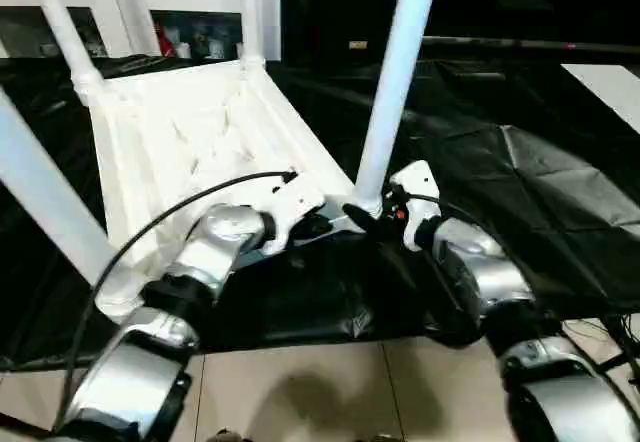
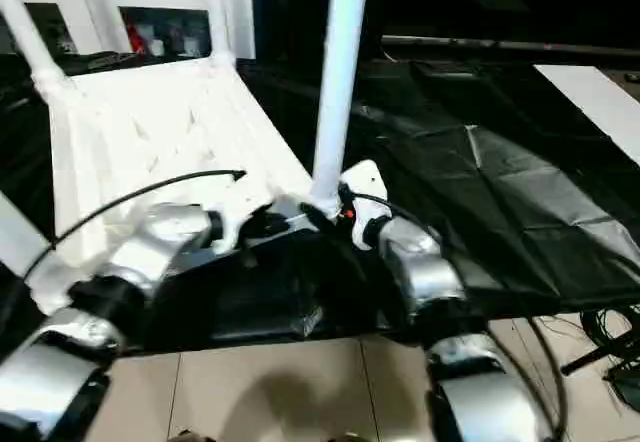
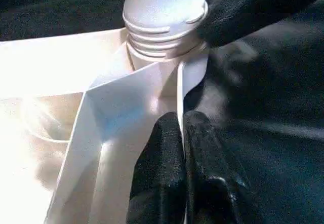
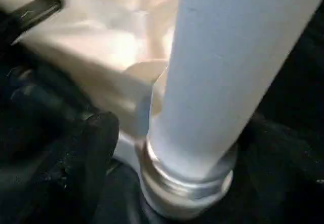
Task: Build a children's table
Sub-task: Rotate leg to tighten
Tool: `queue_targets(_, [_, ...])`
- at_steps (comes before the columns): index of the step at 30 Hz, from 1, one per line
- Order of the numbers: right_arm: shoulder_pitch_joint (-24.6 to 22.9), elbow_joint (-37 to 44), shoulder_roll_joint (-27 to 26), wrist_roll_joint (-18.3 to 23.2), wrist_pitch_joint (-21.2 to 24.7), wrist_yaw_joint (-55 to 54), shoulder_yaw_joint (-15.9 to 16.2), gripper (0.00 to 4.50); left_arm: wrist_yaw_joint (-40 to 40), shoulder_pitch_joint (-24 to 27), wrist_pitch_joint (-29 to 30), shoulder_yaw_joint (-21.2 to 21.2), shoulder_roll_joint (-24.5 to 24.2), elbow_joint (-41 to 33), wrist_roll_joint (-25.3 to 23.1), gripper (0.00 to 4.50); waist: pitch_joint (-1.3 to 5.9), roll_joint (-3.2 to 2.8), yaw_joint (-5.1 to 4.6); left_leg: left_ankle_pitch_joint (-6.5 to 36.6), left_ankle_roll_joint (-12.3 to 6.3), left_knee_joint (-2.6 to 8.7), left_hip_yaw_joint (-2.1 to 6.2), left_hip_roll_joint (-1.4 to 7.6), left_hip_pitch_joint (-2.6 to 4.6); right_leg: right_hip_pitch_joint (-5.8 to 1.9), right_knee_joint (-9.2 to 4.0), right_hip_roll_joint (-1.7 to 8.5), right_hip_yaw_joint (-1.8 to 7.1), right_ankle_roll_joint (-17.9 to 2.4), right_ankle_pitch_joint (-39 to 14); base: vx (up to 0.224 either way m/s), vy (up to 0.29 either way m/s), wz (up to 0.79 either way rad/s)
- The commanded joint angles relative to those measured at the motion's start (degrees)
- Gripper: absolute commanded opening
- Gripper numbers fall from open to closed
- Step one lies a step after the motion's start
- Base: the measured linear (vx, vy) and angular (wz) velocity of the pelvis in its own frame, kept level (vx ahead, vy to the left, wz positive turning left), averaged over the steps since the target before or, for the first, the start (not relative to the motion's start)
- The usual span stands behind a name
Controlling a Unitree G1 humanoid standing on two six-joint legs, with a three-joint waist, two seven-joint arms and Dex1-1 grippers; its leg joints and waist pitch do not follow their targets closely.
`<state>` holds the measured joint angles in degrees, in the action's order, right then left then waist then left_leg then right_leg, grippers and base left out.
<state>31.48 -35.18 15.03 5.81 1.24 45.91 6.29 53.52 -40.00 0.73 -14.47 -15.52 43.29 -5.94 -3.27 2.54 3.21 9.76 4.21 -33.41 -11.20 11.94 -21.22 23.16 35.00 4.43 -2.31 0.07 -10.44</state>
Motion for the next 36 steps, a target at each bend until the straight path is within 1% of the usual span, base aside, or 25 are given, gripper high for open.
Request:
queue_targets(1, [-2.3,6.3,1.9,2.6,2.6,4.2,0.6,3.96,2.5,1.1,-0.6,-0.7,-1.1,-1.3,0.8,0.00,3.84,-0.49,0.31,12.6,-3.22,3.68,0.56,1.41,0.97,-2.63,-4.01,3.10,2.08,-12.7,-9.7,0.000,0.000,0.00])
queue_targets(2, [-2.7,7.1,2.2,2.9,2.9,4.3,0.5,3.96,2.6,1.2,-0.6,-0.7,-1.3,-1.4,0.8,0.00,3.84,-0.17,0.19,12.7,-2.91,3.74,0.54,1.45,0.81,-2.59,-4.00,3.00,2.03,-12.9,-9.2,0.000,0.000,0.00])
queue_targets(3, [-4.9,11.1,3.3,4.5,4.2,5.2,0.1,3.96,3.4,1.6,-0.6,-0.7,-2.3,-1.9,0.9,0.00,3.77,-0.62,0.25,13.1,-2.65,3.85,0.61,1.39,0.88,-2.58,-4.03,2.91,2.01,-13.0,-9.3,0.000,0.000,0.00])
queue_targets(5, [-6.0,13.2,3.7,5.4,5.2,5.7,-0.3,3.96,3.8,1.8,-1.1,-0.7,-2.9,-2.1,0.8,0.00,3.79,-0.61,0.23,14.2,-2.27,3.92,0.62,1.43,0.90,-2.58,-4.11,2.88,2.03,-12.9,-9.3,0.000,0.000,0.00])
queue_targets(6, [-9.9,19.7,4.8,7.5,7.4,5.7,-1.5,3.96,3.8,2.3,-1.3,0.0,-4.3,-2.8,0.8,0.00,3.67,-1.33,0.24,15.3,-1.73,4.02,0.70,1.32,0.98,-2.51,-4.21,2.87,2.03,-12.8,-10.4,0.000,0.000,0.00])
queue_targets(7, [-11.5,22.1,4.9,8.5,8.5,5.1,-2.3,3.96,3.1,2.4,-1.3,0.5,-4.7,-3.1,0.8,0.00,3.65,-0.99,0.35,15.6,-1.73,4.08,0.65,1.43,1.01,-2.62,-4.47,2.85,2.10,-12.3,-10.4,0.000,0.000,0.00])
queue_targets(8, [-12.5,23.8,5.0,9.0,9.6,4.7,-2.9,3.96,2.8,2.6,-1.2,0.8,-5.0,-3.4,0.8,0.00,3.68,-1.57,0.36,15.8,-1.49,4.20,0.92,1.38,0.82,-2.76,-4.17,2.95,2.10,-12.0,-10.2,0.000,0.000,0.00])
queue_targets(9, [-13.5,24.6,4.6,8.9,9.4,3.0,-3.9,3.96,2.2,3.0,-0.9,1.3,-5.3,-4.0,0.9,0.00,3.74,-1.10,-0.14,16.3,-0.89,4.23,0.91,1.23,0.62,-2.77,-4.42,2.88,1.95,-11.7,-11.7,0.000,0.000,0.00])
queue_targets(10, [-14.2,25.6,4.3,8.8,9.6,1.8,-4.6,3.96,2.0,3.3,-0.6,1.6,-5.5,-4.6,0.9,0.00,3.67,-1.53,-0.20,16.6,-0.54,4.22,0.93,1.20,0.72,-2.61,-4.48,2.91,1.95,-11.7,-12.6,0.000,0.000,0.00])
queue_targets(12, [-15.2,26.3,3.5,8.9,10.6,-0.7,-5.9,3.96,2.3,4.0,0.3,2.2,-5.7,-5.3,1.6,0.00,3.62,-1.28,-0.63,17.4,-0.22,4.11,0.85,1.05,0.77,-2.48,-4.79,2.86,1.96,-11.6,-15.0,0.000,0.000,0.00])
queue_targets(14, [-16.1,26.7,3.3,8.3,11.4,-2.6,-5.9,3.96,2.6,4.6,-0.2,2.0,-6.4,-5.5,1.6,0.00,3.57,-1.71,-0.90,17.5,-0.04,4.15,0.90,1.05,0.76,-2.37,-4.91,2.80,1.99,-11.4,-15.6,0.000,0.000,0.00])
queue_targets(15, [-16.6,26.8,3.4,7.8,11.3,-3.3,-5.6,3.96,2.4,4.8,-0.6,1.8,-6.5,-5.4,1.3,0.00,3.62,-1.43,-1.04,17.3,0.00,4.17,0.93,1.05,0.71,-2.40,-4.87,2.74,1.94,-11.3,-15.2,0.000,0.000,0.00])
queue_targets(17, [-17.3,27.1,3.4,6.5,10.8,-4.9,-5.4,3.96,2.3,5.2,-0.9,1.9,-6.6,-6.0,1.7,0.00,3.63,-1.61,-1.12,17.0,0.02,4.12,0.91,1.10,0.74,-2.33,-4.80,2.75,2.00,-11.5,-14.4,0.000,0.000,0.00])
queue_targets(18, [-17.7,27.7,3.1,6.7,11.6,-5.7,-5.7,3.96,2.5,5.5,-1.3,1.9,-6.6,-6.7,1.9,0.00,3.74,-1.41,-1.10,16.2,-0.13,4.00,0.83,1.07,0.70,-2.41,-4.62,2.70,2.02,-11.8,-12.9,0.000,0.000,0.00])
queue_targets(20, [-17.3,27.0,2.5,5.2,11.4,-8.6,-5.8,3.96,2.2,6.3,-5.0,1.7,-6.8,-8.2,1.8,0.00,3.78,-1.63,-1.12,14.7,-0.51,4.02,0.88,1.10,0.53,-2.58,-4.29,2.68,2.02,-12.5,-10.1,0.000,0.000,0.00])
queue_targets(21, [-17.0,26.5,2.1,4.4,11.0,-9.8,-5.9,3.96,1.8,6.6,-6.7,1.7,-6.8,-8.6,1.7,0.00,3.83,-2.05,-1.12,14.2,-0.48,3.95,0.88,1.04,0.55,-2.58,-4.17,2.61,1.99,-12.6,-8.9,0.000,0.000,0.00])
queue_targets(22, [-16.6,25.8,1.5,3.7,10.9,-11.6,-6.3,3.96,0.6,6.6,-5.1,2.1,-6.4,-8.8,1.6,0.00,3.82,-1.80,-1.27,13.9,-0.44,3.84,0.72,1.04,0.67,-2.50,-4.07,2.56,2.05,-13.0,-7.8,0.000,0.000,0.00])
queue_targets(23, [-16.1,25.2,0.8,3.6,11.3,-13.3,-6.8,3.96,-0.7,6.5,-3.9,2.5,-5.9,-8.8,1.6,0.00,3.77,-1.85,-1.21,14.0,-0.47,3.86,0.70,0.98,0.69,-2.51,-4.10,2.57,2.04,-13.1,-8.1,0.000,0.000,0.00])
queue_targets(24, [-15.3,24.2,-0.5,3.9,11.7,-16.3,-8.0,3.96,-2.4,6.6,-2.5,3.0,-5.2,-9.2,1.9,0.00,3.74,-2.28,-1.07,14.4,-0.26,3.84,0.66,0.99,0.90,-2.39,-4.12,2.65,2.10,-13.3,-8.8,0.000,0.000,0.00])
queue_targets(25, [-14.8,23.6,-1.3,3.9,11.9,-18.3,-8.6,3.96,-3.4,6.9,-2.2,3.3,-4.8,-9.6,2.0,0.00,3.64,-2.25,-1.18,14.9,0.19,3.90,0.64,0.99,0.87,-2.35,-4.23,2.66,2.09,-13.3,-9.9,0.000,0.000,0.00])
queue_targets(27, [-14.5,23.2,-1.9,3.2,11.0,-20.0,-8.5,3.96,-5.5,7.0,-1.9,3.4,-4.2,-9.8,1.6,0.00,3.62,-2.24,-1.10,15.2,0.43,3.86,0.65,0.94,0.92,-2.43,-4.36,2.61,2.11,-12.7,-11.2,0.000,0.000,0.00])
queue_targets(29, [-14.4,22.9,-2.2,2.0,10.3,-21.2,-7.7,3.96,-6.5,7.0,-1.2,3.0,-3.8,-10.0,1.0,0.00,3.72,-2.42,-1.09,14.0,0.42,3.83,0.71,0.88,0.71,-2.65,-4.20,2.54,2.12,-12.4,-9.5,0.000,0.000,0.00])
queue_targets(32, [-14.3,22.7,-2.3,1.4,9.9,-21.7,-7.5,3.96,-6.7,6.8,-1.2,2.8,-3.1,-10.0,1.1,0.00,3.87,-2.46,-1.17,12.1,-0.41,3.56,0.60,0.74,0.68,-2.84,-3.85,2.44,2.14,-13.3,-5.0,0.000,0.000,0.00])
queue_targets(35, [-14.3,22.4,-2.3,0.8,9.5,-22.2,-6.9,3.96,-7.3,6.5,-0.8,2.4,-2.7,-10.0,1.0,0.00,3.89,-2.84,-1.07,12.0,-0.81,3.51,0.60,0.73,0.71,-2.87,-3.83,2.48,2.11,-13.6,-4.6,0.000,0.000,0.00])
queue_targets(36, [-14.2,22.3,-2.4,0.8,9.5,-22.3,-6.8,3.96,-7.6,6.3,-0.7,2.3,-2.7,-9.7,0.9,0.00,3.84,-2.89,-1.11,13.7,-0.60,3.60,0.57,0.72,0.91,-2.99,-3.96,2.40,2.03,-13.5,-6.4,0.000,0.000,0.00])
